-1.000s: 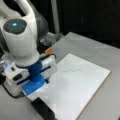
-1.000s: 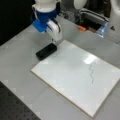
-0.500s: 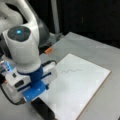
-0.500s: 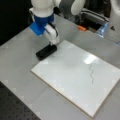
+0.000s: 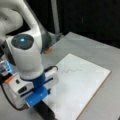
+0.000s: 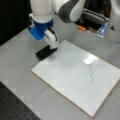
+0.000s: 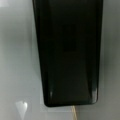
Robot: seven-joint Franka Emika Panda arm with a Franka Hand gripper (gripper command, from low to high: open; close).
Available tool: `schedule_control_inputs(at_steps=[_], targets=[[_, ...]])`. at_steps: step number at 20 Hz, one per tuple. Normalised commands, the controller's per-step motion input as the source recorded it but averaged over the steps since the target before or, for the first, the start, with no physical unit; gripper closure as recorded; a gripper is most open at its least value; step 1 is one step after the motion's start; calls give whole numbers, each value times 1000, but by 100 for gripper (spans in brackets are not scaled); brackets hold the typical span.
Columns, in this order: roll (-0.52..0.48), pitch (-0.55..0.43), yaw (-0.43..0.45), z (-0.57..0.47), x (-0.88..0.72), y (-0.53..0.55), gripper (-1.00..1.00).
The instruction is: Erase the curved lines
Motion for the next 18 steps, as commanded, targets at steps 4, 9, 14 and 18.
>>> schedule_control_inputs(at_steps=[4,9,14,18], targets=[[-19,66,166,-60,107,-168,-100],[-23,61,172,-48,78,-212,-100],[-1,32,164,-82,106,-165,-100],[24,6,112,-74,125,-100,-100]])
